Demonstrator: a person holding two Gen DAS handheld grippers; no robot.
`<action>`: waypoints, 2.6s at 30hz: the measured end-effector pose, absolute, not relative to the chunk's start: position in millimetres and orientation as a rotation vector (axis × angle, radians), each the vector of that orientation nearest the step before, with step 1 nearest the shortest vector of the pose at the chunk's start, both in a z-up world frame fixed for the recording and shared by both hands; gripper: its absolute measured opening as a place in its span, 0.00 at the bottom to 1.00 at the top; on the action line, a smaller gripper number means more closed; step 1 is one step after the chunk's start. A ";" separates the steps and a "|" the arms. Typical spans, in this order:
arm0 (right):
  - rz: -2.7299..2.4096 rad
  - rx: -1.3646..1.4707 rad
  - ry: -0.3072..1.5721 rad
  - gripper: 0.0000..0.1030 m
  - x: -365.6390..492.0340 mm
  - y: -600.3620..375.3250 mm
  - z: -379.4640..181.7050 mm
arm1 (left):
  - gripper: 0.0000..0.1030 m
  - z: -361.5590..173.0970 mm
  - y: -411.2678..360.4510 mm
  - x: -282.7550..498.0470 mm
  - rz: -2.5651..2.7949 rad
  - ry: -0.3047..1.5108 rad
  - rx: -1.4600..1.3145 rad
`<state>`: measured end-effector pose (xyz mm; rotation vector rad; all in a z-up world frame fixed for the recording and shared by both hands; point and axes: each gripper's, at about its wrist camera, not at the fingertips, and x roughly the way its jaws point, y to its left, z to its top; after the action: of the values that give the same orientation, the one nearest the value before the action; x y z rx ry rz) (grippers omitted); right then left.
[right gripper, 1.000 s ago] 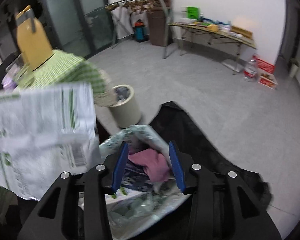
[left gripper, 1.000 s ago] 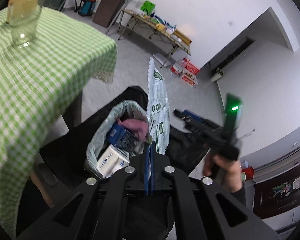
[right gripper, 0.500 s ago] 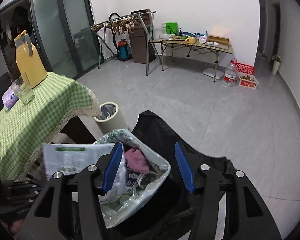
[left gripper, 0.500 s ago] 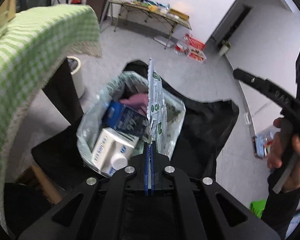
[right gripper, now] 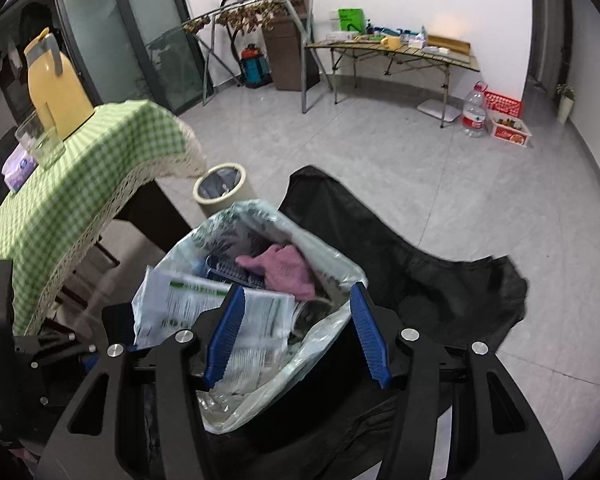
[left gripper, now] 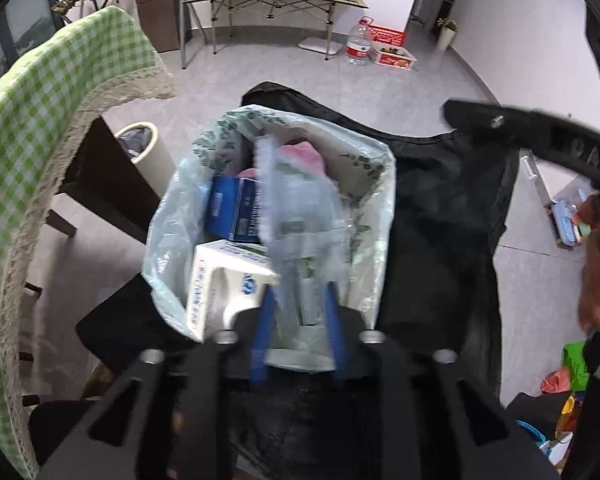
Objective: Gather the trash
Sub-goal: 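Open both tools to drop the wrapper and cloth into the bag, then withdraw both tools from the bag back over the table, then grasp the red cookie bag with the left tool while the right tool grasps the clear bottle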
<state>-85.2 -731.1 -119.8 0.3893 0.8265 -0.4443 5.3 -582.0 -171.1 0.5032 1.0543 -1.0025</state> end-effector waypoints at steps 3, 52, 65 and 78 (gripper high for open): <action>-0.434 0.408 0.830 0.52 -81.6 -728.1 -126.9 | 0.33 -176.5 -585.1 8.2 -1.007 1.063 0.481; -0.143 -0.050 0.523 0.67 23.5 -470.0 67.7 | 0.93 88.6 -155.6 96.6 -0.455 0.515 -0.025; 0.078 -0.271 0.529 0.71 71.3 -326.6 49.0 | 0.93 24.9 51.0 191.6 -0.049 0.717 -0.110; 0.135 -0.238 0.550 0.71 100.5 -269.6 47.6 | 0.86 -49.9 104.2 234.5 0.035 0.852 -0.273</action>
<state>100.5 -269.6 47.6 -0.2380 0.5505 0.1346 234.5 104.2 -49.9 -0.2734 0.8521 0.0352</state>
